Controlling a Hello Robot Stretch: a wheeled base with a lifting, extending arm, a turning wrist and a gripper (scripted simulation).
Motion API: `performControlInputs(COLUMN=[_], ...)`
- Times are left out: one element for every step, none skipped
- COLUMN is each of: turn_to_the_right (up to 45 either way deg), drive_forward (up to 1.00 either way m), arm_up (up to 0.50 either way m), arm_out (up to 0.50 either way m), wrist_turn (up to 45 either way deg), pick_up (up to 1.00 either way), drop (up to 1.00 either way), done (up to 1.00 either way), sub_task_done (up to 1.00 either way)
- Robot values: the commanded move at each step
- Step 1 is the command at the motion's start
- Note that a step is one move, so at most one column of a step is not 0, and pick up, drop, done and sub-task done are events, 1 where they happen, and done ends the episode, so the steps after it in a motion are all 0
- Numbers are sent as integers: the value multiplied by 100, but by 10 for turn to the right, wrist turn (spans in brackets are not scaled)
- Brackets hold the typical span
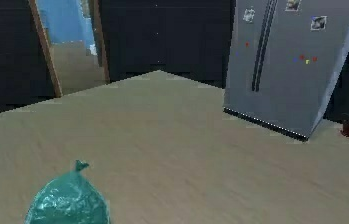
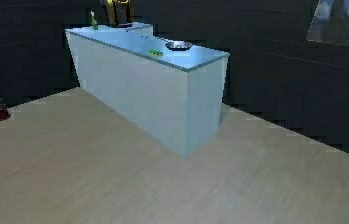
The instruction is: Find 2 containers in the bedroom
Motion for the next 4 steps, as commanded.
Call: performControlInputs(turn_to_the_right=[-30,210,0,-150], drive_forward=[0,0,65,0], arm_up=[0,0,0,0], arm_out=[0,0,0,0], wrist_turn=[0,0,0,0], pick_up=[0,0,0,0], drop=[0,0,0,0], done=[0,0,0,0], sub_task_done=[0,0,0,0])
